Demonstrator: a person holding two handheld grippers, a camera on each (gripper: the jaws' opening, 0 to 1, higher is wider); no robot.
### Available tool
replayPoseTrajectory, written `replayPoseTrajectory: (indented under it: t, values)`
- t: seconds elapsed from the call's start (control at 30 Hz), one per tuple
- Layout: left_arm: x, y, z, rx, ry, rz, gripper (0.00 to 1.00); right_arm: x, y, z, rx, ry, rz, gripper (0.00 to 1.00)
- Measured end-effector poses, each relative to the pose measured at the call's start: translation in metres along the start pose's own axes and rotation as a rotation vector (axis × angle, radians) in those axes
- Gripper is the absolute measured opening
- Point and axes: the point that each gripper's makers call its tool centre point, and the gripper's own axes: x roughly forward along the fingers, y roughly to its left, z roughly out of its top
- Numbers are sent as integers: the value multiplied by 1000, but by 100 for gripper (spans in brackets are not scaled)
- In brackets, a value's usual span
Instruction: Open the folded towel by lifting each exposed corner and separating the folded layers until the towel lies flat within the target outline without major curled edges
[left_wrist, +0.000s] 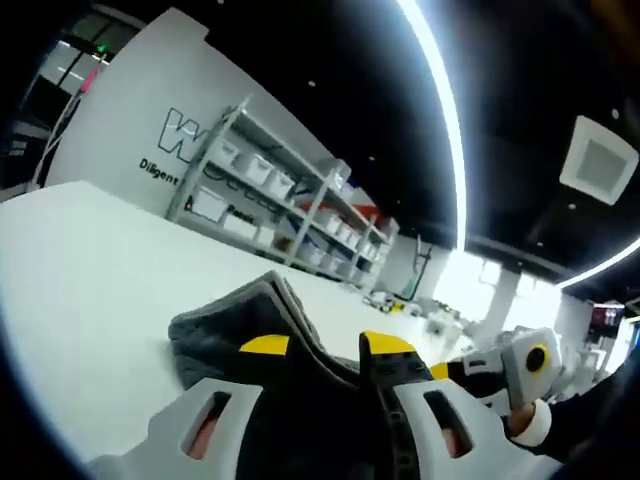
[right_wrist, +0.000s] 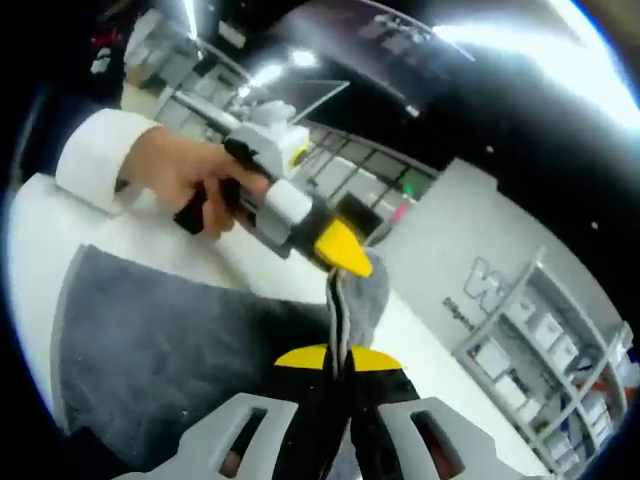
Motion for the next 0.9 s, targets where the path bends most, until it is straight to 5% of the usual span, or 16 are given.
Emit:
replayPoseTrajectory:
  t: [0.07, 0.13, 0.37, 0.53, 0.57, 0.77, 0.9]
  values:
    - [-2, -8, -6, -36, 22, -8, 29, 1, -4, 0, 17, -3, -10, 0]
    - [5, 10, 3, -52, 27, -1, 30, 0, -6, 0, 15, -3, -26, 0]
    - [-19, -36, -49, -106, 125, 31, 31, -1, -11, 2, -79, -1, -69, 0]
    - [-28, -54, -64, -174, 149, 15, 33, -1, -12, 2, -69, -1, -77, 0]
    - [-20, -21, -45, -190, 155, 16, 33, -1, -12, 3, -65, -2, -81, 0]
    - [-19, -1, -33, -167, 166, 30, 32, -8, -14, 11, -2, -22, -108, 0]
    - [-19, -2, -35, -253, 186, -7, 32, -10, -15, 12, 16, -28, -121, 0]
